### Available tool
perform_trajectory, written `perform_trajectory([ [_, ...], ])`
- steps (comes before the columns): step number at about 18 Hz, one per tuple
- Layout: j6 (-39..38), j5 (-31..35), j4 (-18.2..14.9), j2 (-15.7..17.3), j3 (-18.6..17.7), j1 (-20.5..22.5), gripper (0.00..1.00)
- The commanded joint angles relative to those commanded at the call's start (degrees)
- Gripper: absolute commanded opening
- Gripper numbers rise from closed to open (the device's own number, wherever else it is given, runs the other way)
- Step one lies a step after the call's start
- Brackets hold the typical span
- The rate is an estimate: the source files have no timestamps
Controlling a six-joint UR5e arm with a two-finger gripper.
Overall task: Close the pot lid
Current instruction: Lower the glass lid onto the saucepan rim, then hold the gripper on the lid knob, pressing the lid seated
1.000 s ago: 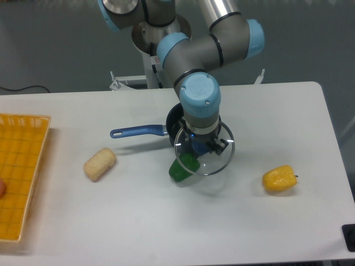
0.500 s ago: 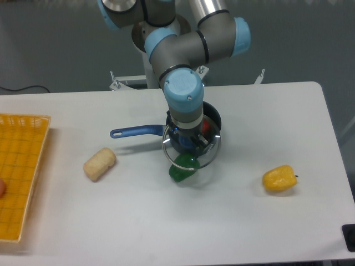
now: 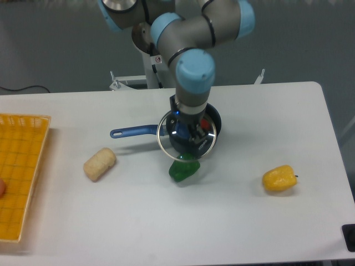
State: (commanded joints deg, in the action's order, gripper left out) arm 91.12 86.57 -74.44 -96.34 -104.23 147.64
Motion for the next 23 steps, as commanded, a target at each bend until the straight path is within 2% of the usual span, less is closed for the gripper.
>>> perform_trajectory([
  [6, 2.48, 0.44, -0.09, 2.20, -2.55, 1.33, 0.52],
  [13, 2.83, 0.44, 0.09, 2.82, -5.71, 1.15, 0.52],
  [23, 2.83, 0.53, 0.26, 2.91, -5.54, 0.89, 0.52],
])
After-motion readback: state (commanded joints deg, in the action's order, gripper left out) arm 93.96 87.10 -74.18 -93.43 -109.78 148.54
